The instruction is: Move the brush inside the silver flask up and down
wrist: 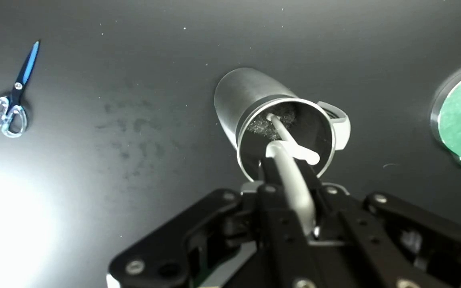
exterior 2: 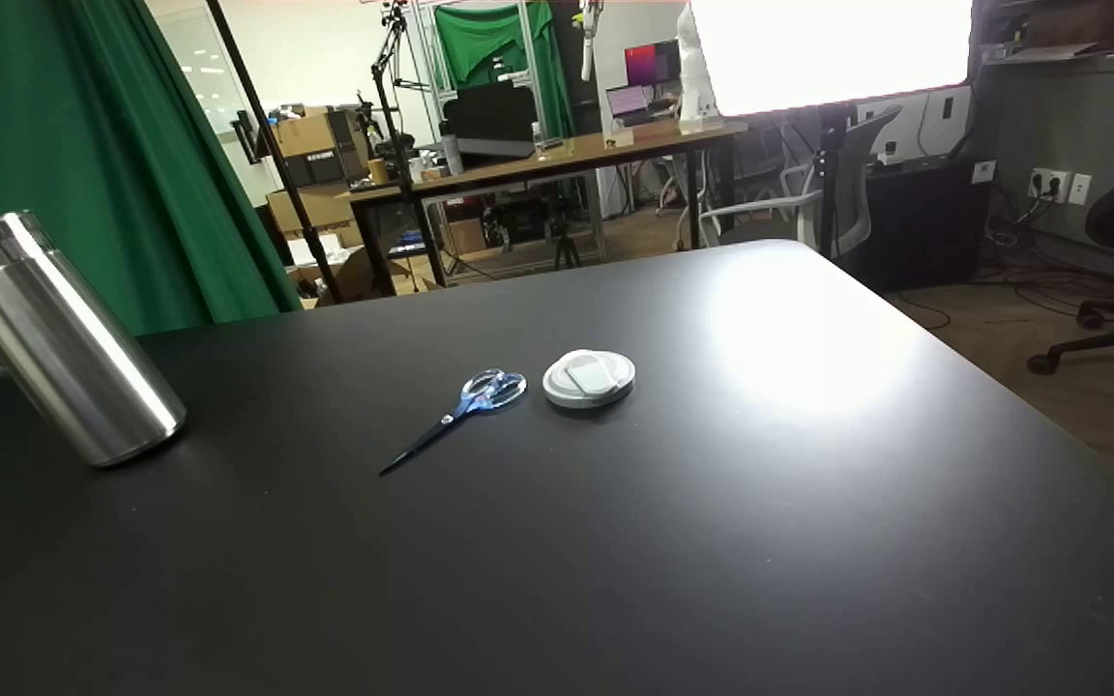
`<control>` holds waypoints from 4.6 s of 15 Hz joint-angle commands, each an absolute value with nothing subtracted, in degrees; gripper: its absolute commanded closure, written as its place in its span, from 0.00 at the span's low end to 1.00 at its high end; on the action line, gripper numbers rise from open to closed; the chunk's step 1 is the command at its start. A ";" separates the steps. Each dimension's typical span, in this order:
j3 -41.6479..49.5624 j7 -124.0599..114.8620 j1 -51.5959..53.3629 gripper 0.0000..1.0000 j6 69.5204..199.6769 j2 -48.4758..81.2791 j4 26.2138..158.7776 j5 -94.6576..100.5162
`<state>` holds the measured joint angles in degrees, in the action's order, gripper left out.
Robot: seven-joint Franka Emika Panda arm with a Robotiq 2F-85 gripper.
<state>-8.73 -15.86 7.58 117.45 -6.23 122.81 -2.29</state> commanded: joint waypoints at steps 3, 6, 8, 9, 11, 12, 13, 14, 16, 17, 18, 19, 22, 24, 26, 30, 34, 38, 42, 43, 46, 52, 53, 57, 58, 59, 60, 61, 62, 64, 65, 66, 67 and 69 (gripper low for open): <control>-8.67 -15.07 7.46 0.96 116.97 -9.70 122.10 -2.51; -8.69 -14.86 7.39 0.96 116.45 -11.79 121.56 -2.56; -8.79 -14.82 7.34 0.96 115.93 -13.20 121.28 -2.37; -8.85 -14.85 7.32 0.96 115.44 -13.80 121.05 -2.26; -9.06 -14.86 7.31 0.96 114.43 -14.86 120.63 -1.87; -9.22 -14.98 7.29 0.96 114.02 -15.31 120.48 -1.64; -9.35 -15.01 7.28 0.96 113.82 -15.65 120.37 -1.53; -9.49 -15.07 7.27 0.96 113.60 -15.89 120.23 -1.41; -9.73 -15.11 7.28 0.96 113.37 -16.12 120.18 -1.40; -9.83 -15.17 7.27 0.96 113.41 -16.06 120.27 -1.38; -9.93 -15.19 7.27 0.96 113.53 -15.88 120.50 -1.29; -10.04 -15.29 7.26 0.96 113.53 -15.60 120.71 -1.15; -10.23 -15.43 7.24 0.96 113.07 -14.75 121.21 -0.71; -10.30 -15.45 7.26 0.96 112.70 -14.13 121.31 -0.48; -10.27 -15.49 7.32 0.96 112.93 -13.54 121.41 -0.58; -10.32 -15.98 7.34 0.96 113.73 -12.16 122.04 -0.34; -9.99 -15.71 7.29 0.96 113.71 -11.03 122.58 -0.59; -9.63 -15.70 7.18 0.96 113.96 -10.12 122.78 -0.81; -9.67 -15.79 7.32 0.96 114.26 -9.16 123.35 -0.75; -9.74 -15.80 7.40 0.96 114.34 -8.90 123.53 -0.68; -10.18 -16.10 7.70 0.96 114.46 -7.81 124.21 -0.19; -10.38 -16.31 8.01 0.96 114.04 -5.91 124.24 0.19; -10.34 -16.32 8.01 0.96 113.92 -5.79 124.08 0.31; -10.00 -16.03 7.79 0.96 113.40 -6.32 122.68 0.46; -9.94 -16.05 7.74 0.96 113.29 -6.69 122.26 0.62; -9.87 -16.03 7.71 0.96 113.12 -7.03 121.84 0.63; -9.80 -15.84 7.66 0.96 112.97 -7.53 121.34 0.67; -9.78 -15.87 7.63 0.96 112.84 -7.98 120.91 0.83; -9.73 -15.65 7.61 0.96 112.71 -8.52 120.47 0.72; -9.75 -15.52 7.54 0.96 112.44 -9.76 119.69 0.72; -9.75 -15.43 7.52 0.96 112.47 -10.46 119.39 0.53; -9.80 -15.52 7.48 0.96 112.29 -11.07 119.03 0.58; -9.79 -15.41 7.45 0.96 112.15 -11.80 118.80 0.38; -9.84 -15.39 7.41 0.96 111.98 -13.08 118.22 0.19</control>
<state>-9.94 -15.32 7.63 113.55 -11.08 119.75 0.10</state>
